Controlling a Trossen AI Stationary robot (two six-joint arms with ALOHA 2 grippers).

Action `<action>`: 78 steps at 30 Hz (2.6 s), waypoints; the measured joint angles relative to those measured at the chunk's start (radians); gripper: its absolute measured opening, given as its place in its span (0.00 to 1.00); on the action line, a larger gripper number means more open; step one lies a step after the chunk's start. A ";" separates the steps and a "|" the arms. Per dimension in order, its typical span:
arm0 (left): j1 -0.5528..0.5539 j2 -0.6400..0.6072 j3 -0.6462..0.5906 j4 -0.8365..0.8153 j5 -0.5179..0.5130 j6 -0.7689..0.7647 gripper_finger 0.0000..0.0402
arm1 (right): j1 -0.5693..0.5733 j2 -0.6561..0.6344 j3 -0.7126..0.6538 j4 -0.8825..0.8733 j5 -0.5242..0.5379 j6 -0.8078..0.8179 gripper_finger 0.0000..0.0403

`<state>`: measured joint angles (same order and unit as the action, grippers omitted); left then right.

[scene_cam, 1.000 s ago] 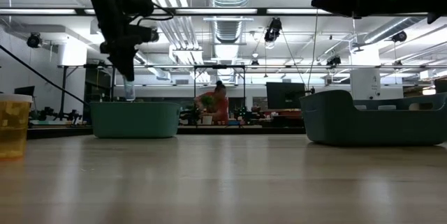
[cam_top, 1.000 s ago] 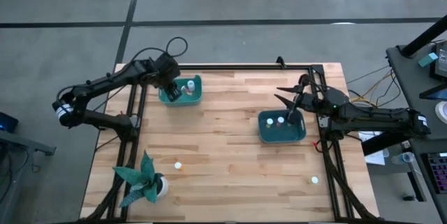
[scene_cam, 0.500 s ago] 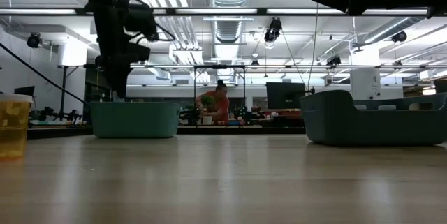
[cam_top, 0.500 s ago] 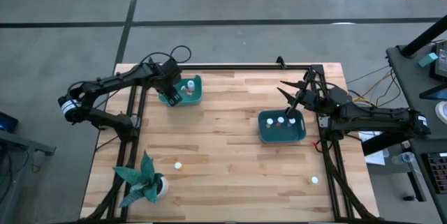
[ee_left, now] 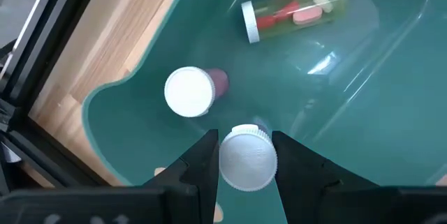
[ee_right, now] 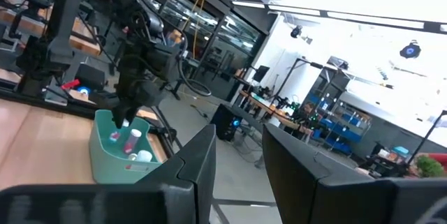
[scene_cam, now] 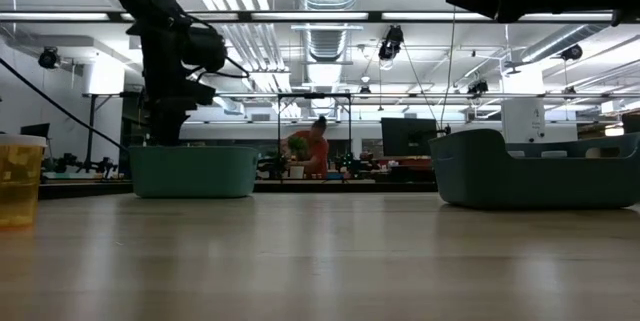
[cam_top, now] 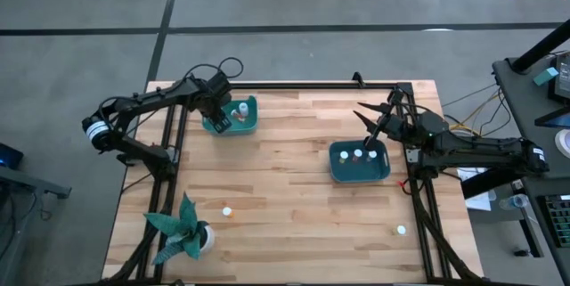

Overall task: Pick and place medicine bottles into bin by pill shape (circle, oval)
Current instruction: Put the blue capsule bottle into the green bin, then put the yellow tablet bottle into the blue bin

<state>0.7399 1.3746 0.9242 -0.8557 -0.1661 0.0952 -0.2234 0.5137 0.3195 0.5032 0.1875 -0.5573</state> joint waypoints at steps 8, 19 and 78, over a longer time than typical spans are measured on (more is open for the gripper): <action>0.000 0.000 -0.045 0.035 -0.029 0.002 0.24 | 0.000 0.000 0.000 -0.022 0.000 0.007 0.27; 0.000 -0.003 -0.070 0.065 -0.029 0.016 0.35 | 0.000 0.000 0.000 -0.030 0.000 0.041 0.27; -0.604 -0.314 -0.133 0.827 0.111 0.041 0.41 | 0.380 0.277 0.330 -0.319 -0.275 0.866 0.27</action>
<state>0.1360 1.0607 0.7910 -0.0285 -0.0547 0.1366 0.1566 0.7905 0.6495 0.1838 -0.0871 0.3087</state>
